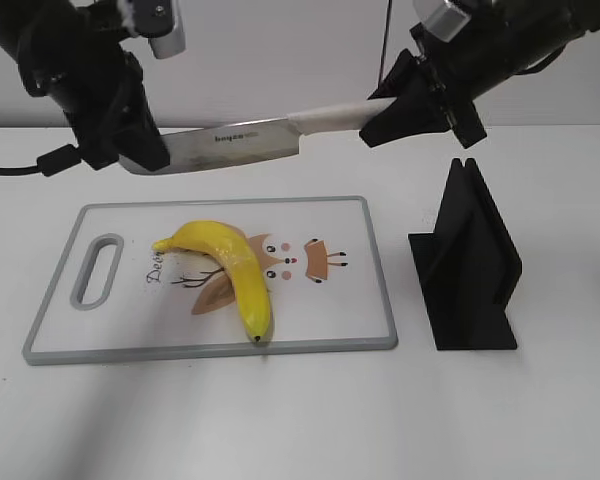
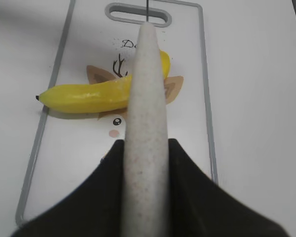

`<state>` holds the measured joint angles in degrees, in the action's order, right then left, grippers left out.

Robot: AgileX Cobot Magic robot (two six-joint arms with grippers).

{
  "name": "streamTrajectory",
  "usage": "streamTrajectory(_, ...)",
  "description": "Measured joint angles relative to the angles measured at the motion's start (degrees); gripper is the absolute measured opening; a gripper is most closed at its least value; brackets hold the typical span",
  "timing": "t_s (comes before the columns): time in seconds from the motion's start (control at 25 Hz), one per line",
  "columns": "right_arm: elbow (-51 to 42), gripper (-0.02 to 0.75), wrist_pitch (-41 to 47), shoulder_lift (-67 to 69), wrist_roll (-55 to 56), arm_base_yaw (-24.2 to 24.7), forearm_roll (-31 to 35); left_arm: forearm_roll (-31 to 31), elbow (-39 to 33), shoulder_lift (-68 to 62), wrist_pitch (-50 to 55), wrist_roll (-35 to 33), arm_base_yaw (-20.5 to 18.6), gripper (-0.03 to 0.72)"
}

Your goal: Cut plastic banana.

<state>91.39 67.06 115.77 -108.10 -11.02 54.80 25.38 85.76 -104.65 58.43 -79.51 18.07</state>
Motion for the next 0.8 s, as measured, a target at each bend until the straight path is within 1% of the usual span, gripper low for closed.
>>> streamTrajectory(0.08,0.00,0.176,0.00,0.85,1.42,0.00,0.50,-2.19,0.00,0.00,-0.33,2.74,0.48,-0.019)
streamTrajectory(0.2,0.00,0.176,0.19,1.72,5.70,-0.06,0.26,-7.05,0.00,0.00,-1.21,7.51,2.10,-0.016)
streamTrajectory(0.32,0.00,0.179,0.09,2.14,7.99,-0.06,-1.53,-9.92,0.00,0.00,-2.78,9.70,3.74,-0.015)
streamTrajectory(0.48,0.18,0.179,-0.77,2.54,10.32,-0.72,-6.08,-11.60,0.00,-0.30,-3.53,11.50,5.20,-0.015)
streamTrajectory(0.8,0.18,0.179,-3.55,4.91,12.50,-3.72,-11.08,-12.58,0.00,-3.80,-1.35,13.85,5.26,-0.014)
